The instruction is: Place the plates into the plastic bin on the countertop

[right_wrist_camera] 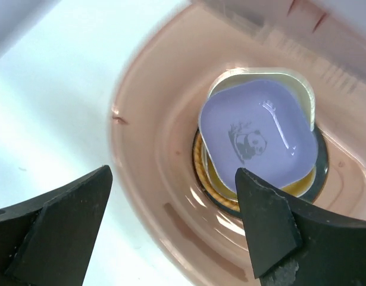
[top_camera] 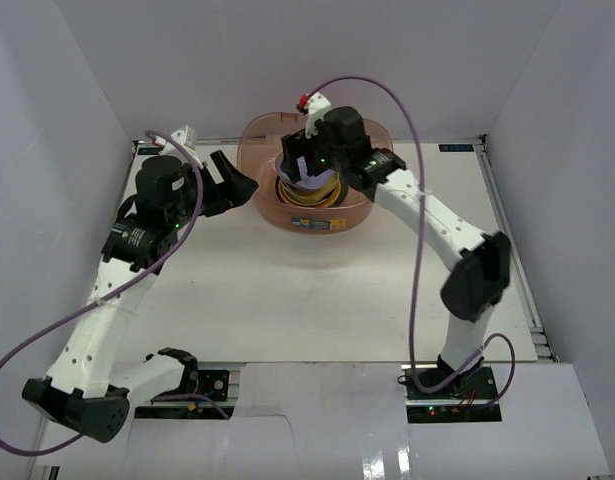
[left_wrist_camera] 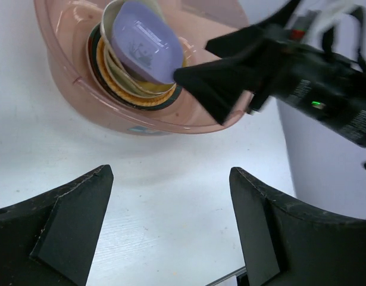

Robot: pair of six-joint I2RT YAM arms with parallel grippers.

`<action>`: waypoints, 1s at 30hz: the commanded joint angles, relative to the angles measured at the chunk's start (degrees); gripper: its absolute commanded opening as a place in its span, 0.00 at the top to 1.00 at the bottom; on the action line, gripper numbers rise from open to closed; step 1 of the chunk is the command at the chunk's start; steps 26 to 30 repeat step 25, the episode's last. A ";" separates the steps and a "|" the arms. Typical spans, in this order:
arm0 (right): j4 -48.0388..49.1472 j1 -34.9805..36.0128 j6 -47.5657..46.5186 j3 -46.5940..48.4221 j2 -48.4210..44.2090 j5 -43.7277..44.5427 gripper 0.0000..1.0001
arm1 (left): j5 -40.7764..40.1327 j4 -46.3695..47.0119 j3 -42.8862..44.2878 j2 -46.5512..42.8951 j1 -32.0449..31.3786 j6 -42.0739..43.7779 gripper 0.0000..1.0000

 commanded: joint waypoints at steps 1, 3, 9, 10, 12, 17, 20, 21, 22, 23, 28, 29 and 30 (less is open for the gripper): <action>11.54 0.07 6.02 -12.72 -17.90 -0.86 0.10 | 3.35 1.27 -2.58 -6.16 0.12 1.83 0.10; 17.17 0.15 7.70 -22.42 -29.89 -0.15 0.10 | 7.02 2.85 -4.61 -8.71 0.12 2.79 0.10; 30.63 0.51 15.27 -64.26 -71.23 -0.07 0.10 | 15.48 7.86 -12.34 -22.07 0.12 3.15 0.06; 29.24 0.51 15.53 -67.35 -76.24 0.81 0.10 | 15.57 7.95 -13.22 -24.00 0.12 3.24 0.04; 21.90 0.50 16.58 -73.34 -88.82 6.40 0.10 | 14.79 8.13 -16.64 -29.36 0.12 3.06 0.03; 12.71 0.42 19.49 -81.26 -106.94 14.09 0.10 | 15.83 8.65 -26.05 -38.15 -0.05 -0.80 0.02; 14.28 0.51 20.10 -82.33 -108.03 13.83 0.10 | 16.02 9.27 -29.49 -40.18 -0.05 -1.86 0.02; 14.72 0.51 19.49 -81.45 -107.41 13.82 0.10 | 15.75 9.18 -29.14 -40.19 -0.05 -1.42 0.02; 15.33 0.42 17.40 -80.31 -106.45 14.00 0.10 | 15.58 9.18 -28.53 -39.93 -0.05 -0.64 0.02; 15.25 0.42 16.25 -78.65 -103.66 14.26 0.10 | 15.31 8.92 -27.83 -39.58 -0.05 -0.11 0.02; 14.20 0.42 12.57 -71.30 -100.31 14.53 0.10 | 15.22 9.26 -24.59 -38.26 -0.05 0.16 0.02; 14.20 0.42 12.57 -71.30 -100.31 14.53 0.10 | 15.22 9.26 -24.59 -38.26 -0.05 0.16 0.02; 14.20 0.42 12.57 -71.30 -100.31 14.53 0.10 | 15.22 9.26 -24.59 -38.26 -0.05 0.16 0.02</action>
